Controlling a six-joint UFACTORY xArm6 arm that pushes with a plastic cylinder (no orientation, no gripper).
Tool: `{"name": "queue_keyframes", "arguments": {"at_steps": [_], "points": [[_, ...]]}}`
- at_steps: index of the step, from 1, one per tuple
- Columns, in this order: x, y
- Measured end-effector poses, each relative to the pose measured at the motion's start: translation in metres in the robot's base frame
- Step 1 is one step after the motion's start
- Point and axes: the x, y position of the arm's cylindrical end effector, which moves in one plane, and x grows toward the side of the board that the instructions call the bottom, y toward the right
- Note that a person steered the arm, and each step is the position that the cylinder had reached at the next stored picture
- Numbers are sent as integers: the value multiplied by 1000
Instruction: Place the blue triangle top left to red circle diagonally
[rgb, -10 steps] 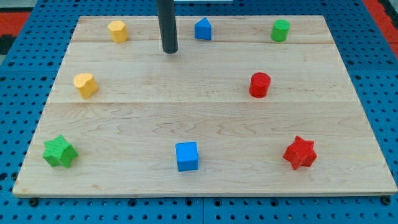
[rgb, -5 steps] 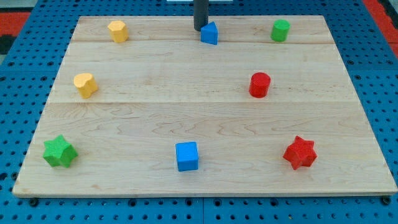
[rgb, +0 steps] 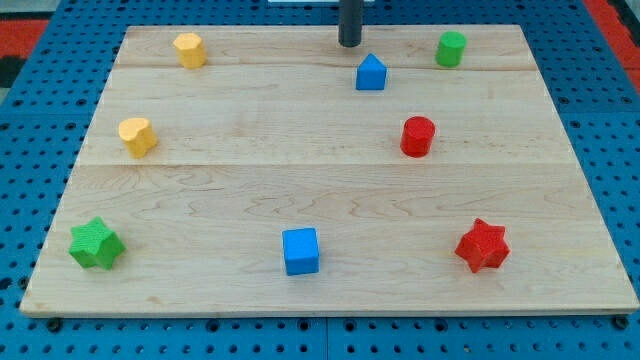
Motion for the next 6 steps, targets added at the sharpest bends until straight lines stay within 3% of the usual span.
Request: {"name": "queue_keyframes", "arguments": {"at_steps": [1, 3, 6], "points": [[-12, 28], [56, 33], [60, 18]]}}
